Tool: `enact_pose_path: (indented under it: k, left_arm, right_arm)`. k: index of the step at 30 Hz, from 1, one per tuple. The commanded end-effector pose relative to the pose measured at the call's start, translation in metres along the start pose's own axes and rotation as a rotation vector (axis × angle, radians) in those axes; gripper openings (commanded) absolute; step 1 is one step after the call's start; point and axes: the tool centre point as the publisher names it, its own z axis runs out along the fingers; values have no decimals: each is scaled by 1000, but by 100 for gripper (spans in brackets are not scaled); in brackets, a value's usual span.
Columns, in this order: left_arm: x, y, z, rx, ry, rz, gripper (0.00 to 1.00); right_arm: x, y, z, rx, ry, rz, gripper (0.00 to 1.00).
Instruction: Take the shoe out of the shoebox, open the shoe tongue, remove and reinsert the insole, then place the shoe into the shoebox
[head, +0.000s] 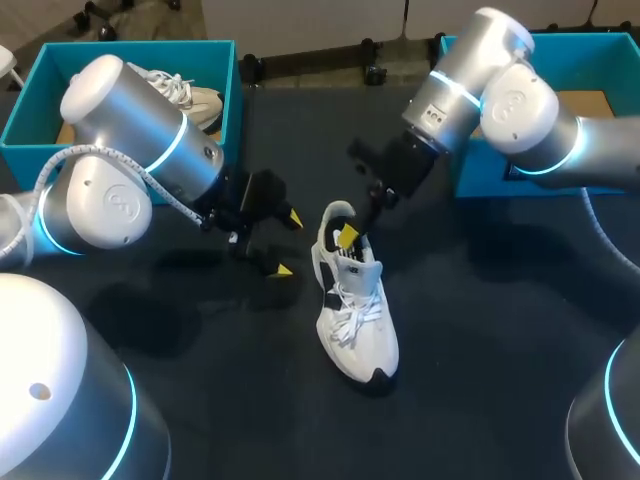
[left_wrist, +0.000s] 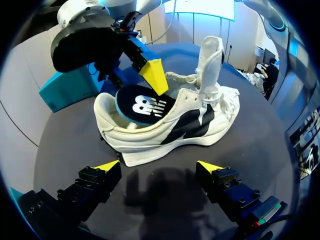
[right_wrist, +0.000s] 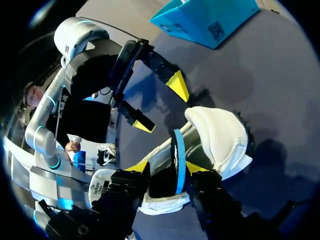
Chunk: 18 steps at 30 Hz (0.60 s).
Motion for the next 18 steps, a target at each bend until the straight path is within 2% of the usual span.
enact_pose_path:
  k: [1,8,18]
  left_arm:
    - [2,1,0,1,-3,2,100]
    - [3,0,-2,1,-5,6,100]
    - [6,-1,-3,0,-10,9,100]
  right_arm:
    - [6,-1,-4,-5,-20,-3,45]
    - [6,-2,-15,-24,-57,-8,50]
    - [9,7,-25,-81,-77,-47,47]
